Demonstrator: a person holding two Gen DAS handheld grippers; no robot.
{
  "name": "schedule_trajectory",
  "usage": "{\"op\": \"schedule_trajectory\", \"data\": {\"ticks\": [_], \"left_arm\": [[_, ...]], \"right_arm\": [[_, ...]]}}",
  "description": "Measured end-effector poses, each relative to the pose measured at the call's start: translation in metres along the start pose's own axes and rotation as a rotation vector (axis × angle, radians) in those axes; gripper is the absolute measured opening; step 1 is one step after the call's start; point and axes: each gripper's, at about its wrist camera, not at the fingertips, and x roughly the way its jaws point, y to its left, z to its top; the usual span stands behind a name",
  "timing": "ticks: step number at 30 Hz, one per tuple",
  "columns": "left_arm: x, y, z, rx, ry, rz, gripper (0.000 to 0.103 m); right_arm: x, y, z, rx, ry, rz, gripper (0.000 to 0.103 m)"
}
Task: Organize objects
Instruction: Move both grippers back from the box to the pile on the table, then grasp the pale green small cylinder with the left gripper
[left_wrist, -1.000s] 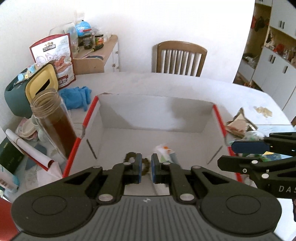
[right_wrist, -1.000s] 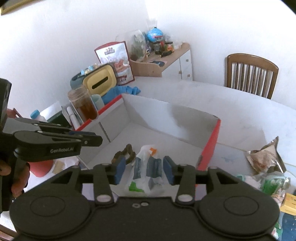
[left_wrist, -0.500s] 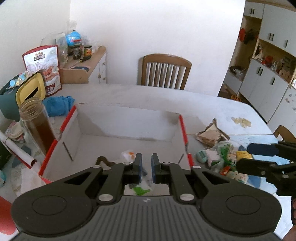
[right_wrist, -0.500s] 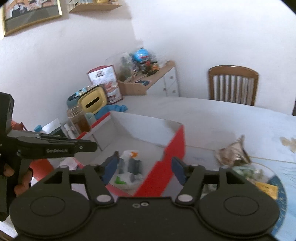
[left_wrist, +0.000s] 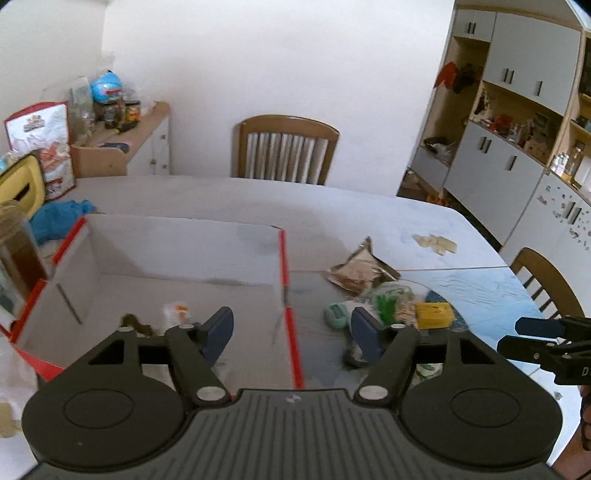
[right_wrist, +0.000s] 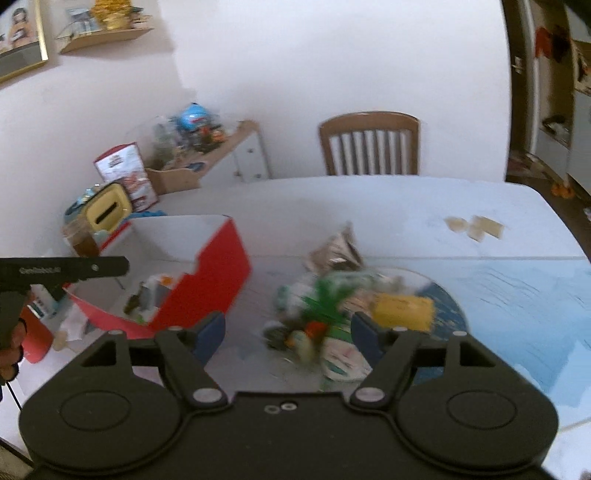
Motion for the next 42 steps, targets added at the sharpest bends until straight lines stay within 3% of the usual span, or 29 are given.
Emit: {"op": "schedule_trajectory", "data": {"ticks": [6, 9, 12, 22, 30, 42], "left_arm": [[0.015, -0.028, -0.002, 0.020, 0.007, -0.012, 0.088], [0.025, -0.043, -0.006, 0.047, 0.017, -0.022, 0.090], [0.034, -0.055, -0.013, 0.057, 0.029, -0.056, 0.103], [0.056, -0.086, -0.038, 0.109, 0.032, -0.133, 0.103], [0.081, -0.104, -0.054, 0.121, 0.058, -0.138, 0.103], [0.114, -0.123, -0.067, 0.102, 0.070, -0.116, 0.103]], "right_arm": [[-0.005, -0.019, -0.009, -0.007, 0.007, -0.018, 0.079], [-0.002, -0.024, -0.011, -0.013, 0.017, -0.017, 0.082], [0.003, -0.031, -0.014, -0.018, 0.035, -0.017, 0.083], [0.026, -0.058, -0.023, -0.076, 0.092, 0.011, 0.084], [0.056, -0.072, -0.029, -0.155, 0.156, 0.084, 0.084], [0.089, -0.080, -0.028, -0.269, 0.180, 0.177, 0.084]]}}
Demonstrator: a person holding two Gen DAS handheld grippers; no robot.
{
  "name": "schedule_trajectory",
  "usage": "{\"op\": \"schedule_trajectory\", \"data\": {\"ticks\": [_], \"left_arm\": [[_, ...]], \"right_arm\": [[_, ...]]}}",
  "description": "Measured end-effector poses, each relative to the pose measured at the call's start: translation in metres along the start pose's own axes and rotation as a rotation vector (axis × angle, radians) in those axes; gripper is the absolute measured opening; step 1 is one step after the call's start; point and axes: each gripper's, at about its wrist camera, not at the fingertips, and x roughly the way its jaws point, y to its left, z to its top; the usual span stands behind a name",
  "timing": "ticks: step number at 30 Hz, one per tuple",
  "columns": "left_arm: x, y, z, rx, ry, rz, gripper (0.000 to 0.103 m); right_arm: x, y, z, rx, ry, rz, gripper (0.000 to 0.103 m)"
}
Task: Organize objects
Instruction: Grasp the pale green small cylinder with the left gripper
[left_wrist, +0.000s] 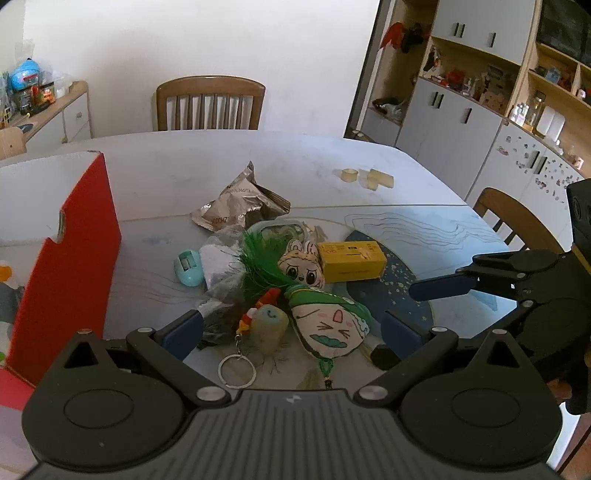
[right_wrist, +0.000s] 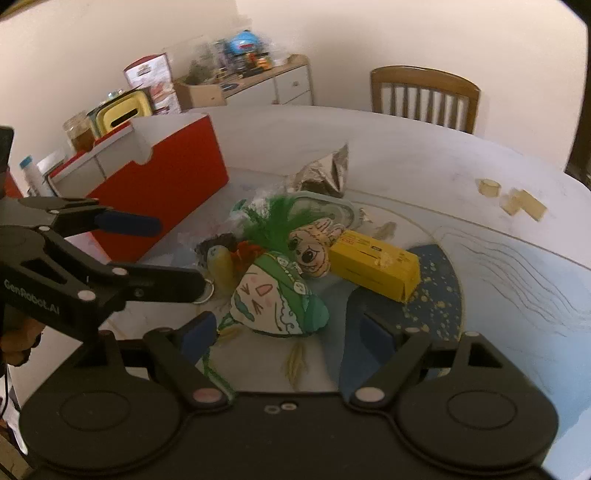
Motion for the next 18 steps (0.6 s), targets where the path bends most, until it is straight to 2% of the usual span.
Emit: {"op": "schedule_trajectory", "data": {"ticks": [5, 10, 18], "left_arm": [[0.010, -0.001, 0.000, -0.020, 0.007, 0.013, 0.101], [0.022, -0.001, 0.001, -0.012, 0.028, 0.024, 0.069], [0.029, -0.004, 0.001, 0.002, 0.030, 0.033, 0.055]], "right_arm": [[0.010, -0.003, 0.000, -0.042, 0.001, 0.028, 0.083], [0.019, -0.006, 0.001, -0.071, 0.000, 0.045, 0.081], [0.031, -0.005, 0.005, -0.098, -0.005, 0.067, 0.080]]}}
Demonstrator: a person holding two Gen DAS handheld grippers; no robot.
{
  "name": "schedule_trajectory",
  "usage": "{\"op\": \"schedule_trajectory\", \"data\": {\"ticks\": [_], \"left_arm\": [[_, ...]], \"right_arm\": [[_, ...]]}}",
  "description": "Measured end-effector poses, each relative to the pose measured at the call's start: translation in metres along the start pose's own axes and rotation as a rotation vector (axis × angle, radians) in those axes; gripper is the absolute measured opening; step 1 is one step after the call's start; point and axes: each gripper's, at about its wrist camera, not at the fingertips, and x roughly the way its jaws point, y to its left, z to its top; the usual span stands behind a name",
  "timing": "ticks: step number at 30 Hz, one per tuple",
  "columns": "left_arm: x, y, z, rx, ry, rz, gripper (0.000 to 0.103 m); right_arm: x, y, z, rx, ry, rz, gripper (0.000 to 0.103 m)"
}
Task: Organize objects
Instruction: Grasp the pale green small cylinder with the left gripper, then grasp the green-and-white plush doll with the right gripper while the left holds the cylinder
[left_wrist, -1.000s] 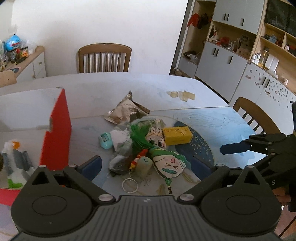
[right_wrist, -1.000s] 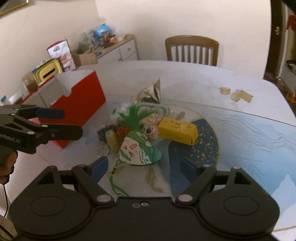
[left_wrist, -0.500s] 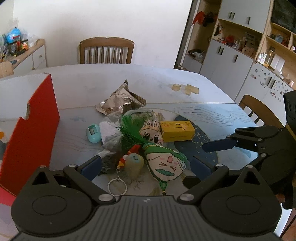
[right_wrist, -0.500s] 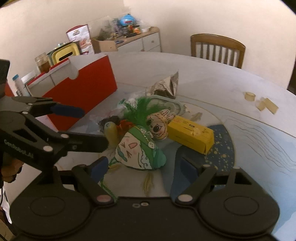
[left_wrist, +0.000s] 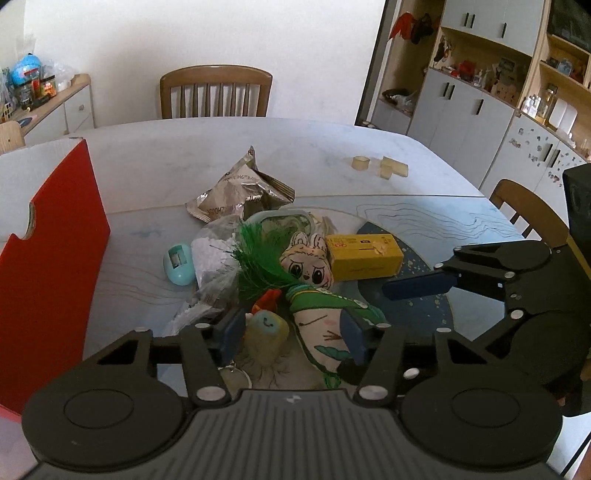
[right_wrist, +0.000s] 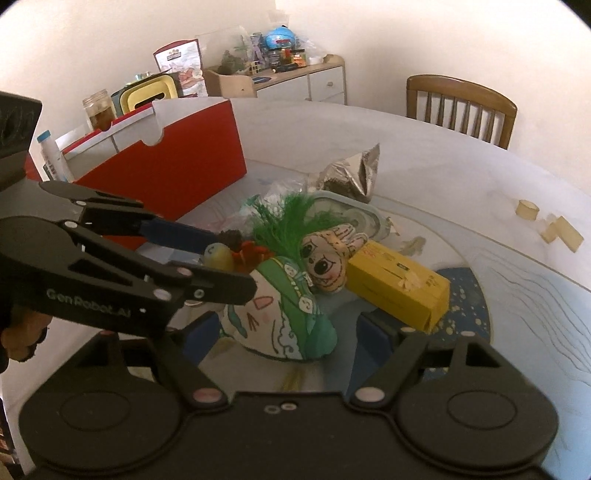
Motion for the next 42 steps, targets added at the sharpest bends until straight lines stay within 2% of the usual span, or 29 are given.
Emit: {"op": "schedule_trajectory", "data": {"ticks": [6, 12, 23, 25, 30, 34, 36, 38, 42], "left_arm": [[0.002, 0.005, 0.001, -0.020, 0.005, 0.018, 0.045], [0.001, 0.010, 0.002, -0.038, 0.005, 0.018, 0.026], [-0.012, 0.014, 0.000, -0.038, -0.003, 0.006, 0.025], [-0.018, 0.015, 0.000, -0.039, -0.012, 0.002, 0.025], [-0.032, 0.017, -0.001, -0.048, -0.022, -0.016, 0.025], [-0.039, 0.021, -0.003, -0.054, -0.021, -0.024, 0.025], [-0.042, 0.023, -0.004, -0.056, -0.019, -0.023, 0.025], [-0.044, 0.026, -0.006, -0.061, -0.017, -0.021, 0.025], [-0.049, 0.030, -0.008, -0.067, -0.017, -0.019, 0.025]], "right_arm": [[0.010, 0.005, 0.004, -0.019, 0.010, 0.016, 0.071], [0.008, 0.008, 0.004, -0.021, 0.009, 0.008, 0.060], [-0.013, 0.009, -0.001, 0.042, 0.018, 0.002, 0.027], [-0.017, 0.008, -0.004, 0.061, 0.018, -0.005, 0.018], [-0.031, 0.010, -0.012, 0.123, 0.008, -0.008, 0.008], [-0.037, 0.017, -0.015, 0.125, 0.006, -0.016, 0.009], [-0.035, 0.016, -0.011, 0.148, 0.013, -0.004, 0.013], [-0.033, 0.016, -0.007, 0.150, 0.001, -0.020, 0.025], [-0.025, 0.016, 0.000, 0.151, -0.020, -0.038, 0.065]]}}
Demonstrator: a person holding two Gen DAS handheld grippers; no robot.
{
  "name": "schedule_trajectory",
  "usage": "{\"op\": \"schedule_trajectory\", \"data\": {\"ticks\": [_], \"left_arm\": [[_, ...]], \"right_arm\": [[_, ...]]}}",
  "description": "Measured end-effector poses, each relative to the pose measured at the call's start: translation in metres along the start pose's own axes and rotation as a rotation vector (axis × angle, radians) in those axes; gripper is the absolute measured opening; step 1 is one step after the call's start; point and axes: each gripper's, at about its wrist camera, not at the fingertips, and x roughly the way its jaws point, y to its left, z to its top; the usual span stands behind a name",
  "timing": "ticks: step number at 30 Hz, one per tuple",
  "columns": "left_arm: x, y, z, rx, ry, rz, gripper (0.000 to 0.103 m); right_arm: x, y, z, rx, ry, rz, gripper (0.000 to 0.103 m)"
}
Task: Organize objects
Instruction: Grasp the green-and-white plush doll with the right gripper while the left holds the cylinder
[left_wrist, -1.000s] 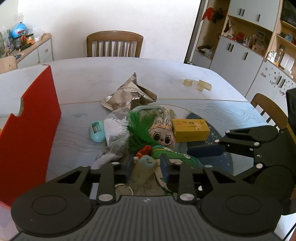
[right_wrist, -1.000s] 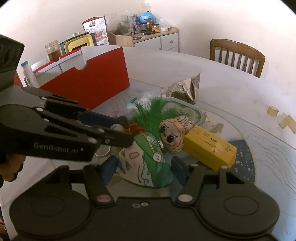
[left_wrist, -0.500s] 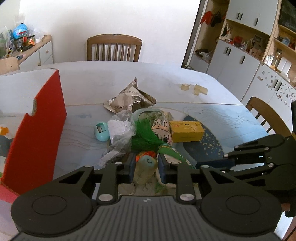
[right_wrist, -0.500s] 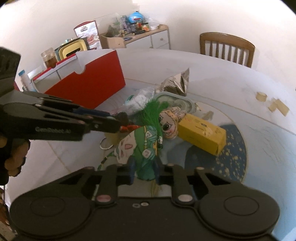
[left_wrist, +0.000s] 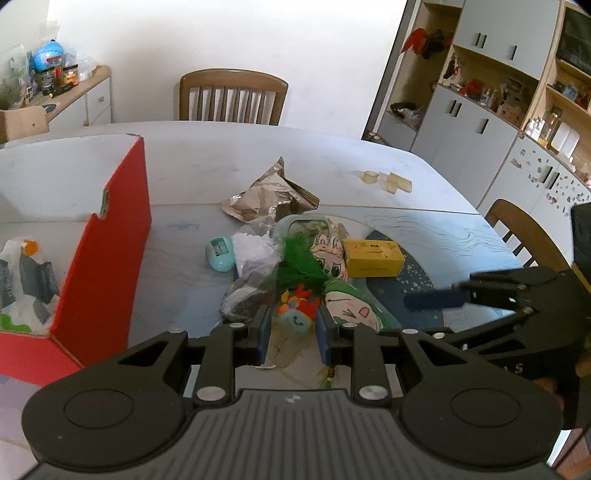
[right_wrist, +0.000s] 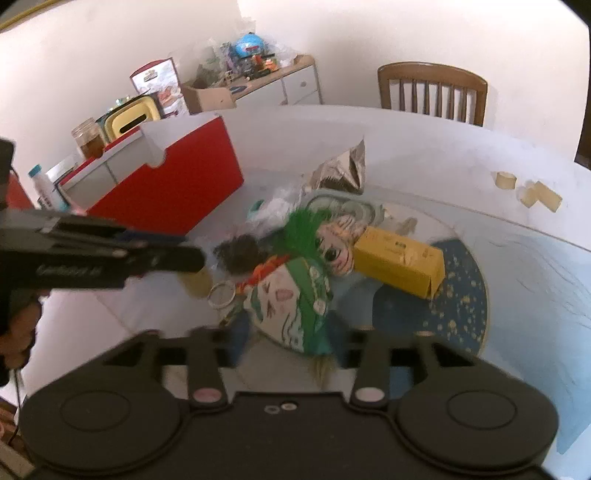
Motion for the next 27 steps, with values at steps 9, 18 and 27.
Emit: {"op": "schedule_trajectory", "data": {"ticks": [9, 18, 27], "left_arm": [[-0.005, 0.006, -0.004, -0.016, 0.007, 0.005, 0.025], [-0.009, 0.011, 0.000, -0.029, 0.007, -0.003, 0.025], [-0.028, 0.020, 0.015, -0.037, -0.004, -0.058, 0.025]], "right_arm": [[0.040, 0.008, 0.007, -0.032, 0.048, -0.018, 0.070], [0.041, 0.007, 0.007, -0.014, 0.068, -0.024, 0.054], [-0.009, 0.024, 0.025, -0.015, 0.000, 0.001, 0.053]]}}
